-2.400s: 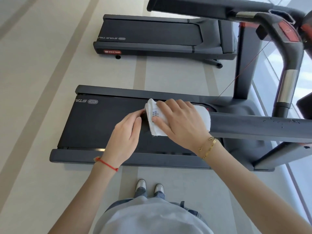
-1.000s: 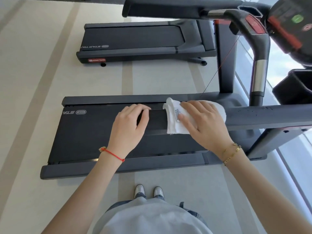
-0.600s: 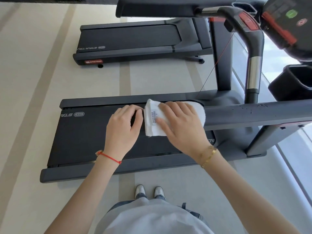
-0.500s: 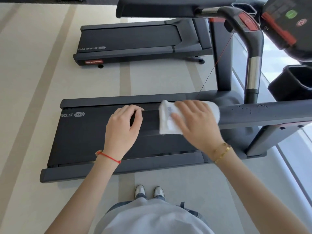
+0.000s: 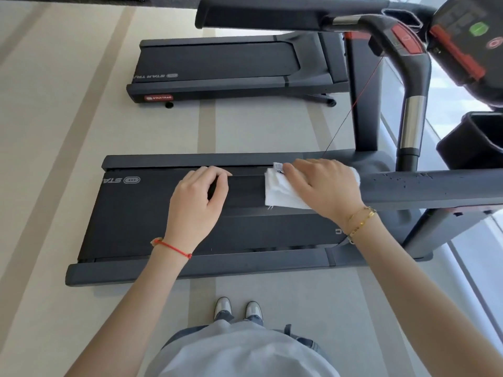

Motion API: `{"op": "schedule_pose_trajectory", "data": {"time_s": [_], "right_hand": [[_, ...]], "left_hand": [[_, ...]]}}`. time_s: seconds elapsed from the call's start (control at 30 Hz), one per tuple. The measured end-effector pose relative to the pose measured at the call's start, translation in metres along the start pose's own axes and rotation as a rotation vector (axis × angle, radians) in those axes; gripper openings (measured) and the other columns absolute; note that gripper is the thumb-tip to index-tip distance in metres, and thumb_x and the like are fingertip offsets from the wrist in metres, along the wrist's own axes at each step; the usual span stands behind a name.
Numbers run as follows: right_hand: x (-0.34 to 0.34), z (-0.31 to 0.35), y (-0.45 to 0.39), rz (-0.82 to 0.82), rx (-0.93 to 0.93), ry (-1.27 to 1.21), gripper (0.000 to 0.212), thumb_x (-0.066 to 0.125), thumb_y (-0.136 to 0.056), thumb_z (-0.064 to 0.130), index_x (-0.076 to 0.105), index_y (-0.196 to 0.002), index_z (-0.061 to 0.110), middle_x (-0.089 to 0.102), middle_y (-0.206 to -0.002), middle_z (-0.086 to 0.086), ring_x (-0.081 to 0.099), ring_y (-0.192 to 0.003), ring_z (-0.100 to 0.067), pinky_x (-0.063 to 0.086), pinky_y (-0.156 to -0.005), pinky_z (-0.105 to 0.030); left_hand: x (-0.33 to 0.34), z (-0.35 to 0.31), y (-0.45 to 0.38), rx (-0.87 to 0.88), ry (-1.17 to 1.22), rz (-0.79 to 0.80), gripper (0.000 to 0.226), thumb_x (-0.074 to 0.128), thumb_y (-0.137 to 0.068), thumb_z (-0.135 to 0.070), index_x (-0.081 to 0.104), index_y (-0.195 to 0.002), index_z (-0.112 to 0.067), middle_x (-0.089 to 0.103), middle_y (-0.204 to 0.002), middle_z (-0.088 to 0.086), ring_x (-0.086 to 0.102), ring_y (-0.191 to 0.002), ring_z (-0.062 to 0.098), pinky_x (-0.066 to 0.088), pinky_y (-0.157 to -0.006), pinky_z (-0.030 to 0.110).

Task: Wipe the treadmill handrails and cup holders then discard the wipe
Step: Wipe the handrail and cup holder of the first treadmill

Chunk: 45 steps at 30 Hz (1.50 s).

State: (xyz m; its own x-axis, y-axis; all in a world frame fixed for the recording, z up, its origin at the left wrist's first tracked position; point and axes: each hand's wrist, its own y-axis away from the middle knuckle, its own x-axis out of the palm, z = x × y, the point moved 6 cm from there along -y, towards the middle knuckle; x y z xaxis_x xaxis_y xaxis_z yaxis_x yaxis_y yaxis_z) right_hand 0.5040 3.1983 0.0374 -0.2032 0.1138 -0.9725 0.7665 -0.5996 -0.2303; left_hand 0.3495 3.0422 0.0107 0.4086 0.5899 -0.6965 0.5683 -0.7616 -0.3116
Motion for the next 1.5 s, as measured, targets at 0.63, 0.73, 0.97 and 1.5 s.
{"op": "schedule_pose_trajectory", "data": {"time_s": [0.63,0.73,0.97,1.5], "right_hand": [[0.007,0.002,-0.008,0.072,0.037,0.014,0.035,0.032,-0.096,0.029,0.042,-0.067,0.014,0.05,-0.058,-0.002,0.042,-0.058,-0.033,0.018,-0.048,-0.034],[0.006,0.041,0.0,0.032,-0.069,-0.006,0.039,0.02,-0.097,0.032,0.049,-0.076,0.017,0.048,-0.065,0.002,0.041,-0.062,-0.027,0.035,-0.061,-0.039],[0.004,-0.003,0.046,-0.056,-0.131,-0.159,0.044,0.036,-0.102,0.043,0.051,-0.131,0.014,0.055,-0.127,-0.002,0.048,-0.116,-0.025,0.035,-0.101,-0.035],[-0.004,-0.011,0.042,-0.148,-0.009,-0.194,0.036,0.043,-0.097,0.044,0.059,-0.111,0.015,0.061,-0.104,-0.002,0.051,-0.096,-0.024,0.036,-0.088,-0.034]], "left_hand": [[-0.001,-0.004,-0.001,-0.014,-0.032,-0.023,0.025,0.046,-0.102,-0.019,0.071,-0.1,-0.018,0.065,-0.082,-0.006,0.059,-0.08,0.02,0.047,-0.073,0.033],[-0.001,-0.005,-0.001,-0.003,-0.04,-0.024,0.025,0.046,-0.101,-0.019,0.071,-0.1,-0.018,0.067,-0.085,-0.006,0.06,-0.081,0.02,0.048,-0.072,0.034],[-0.002,-0.005,-0.002,-0.006,-0.022,-0.034,0.026,0.045,-0.101,-0.021,0.071,-0.1,-0.018,0.066,-0.082,-0.005,0.059,-0.081,0.019,0.049,-0.071,0.036],[0.0,-0.002,0.001,-0.01,-0.03,0.009,0.027,0.042,-0.103,-0.022,0.068,-0.102,-0.019,0.059,-0.08,-0.007,0.055,-0.081,0.02,0.041,-0.07,0.029]]}}
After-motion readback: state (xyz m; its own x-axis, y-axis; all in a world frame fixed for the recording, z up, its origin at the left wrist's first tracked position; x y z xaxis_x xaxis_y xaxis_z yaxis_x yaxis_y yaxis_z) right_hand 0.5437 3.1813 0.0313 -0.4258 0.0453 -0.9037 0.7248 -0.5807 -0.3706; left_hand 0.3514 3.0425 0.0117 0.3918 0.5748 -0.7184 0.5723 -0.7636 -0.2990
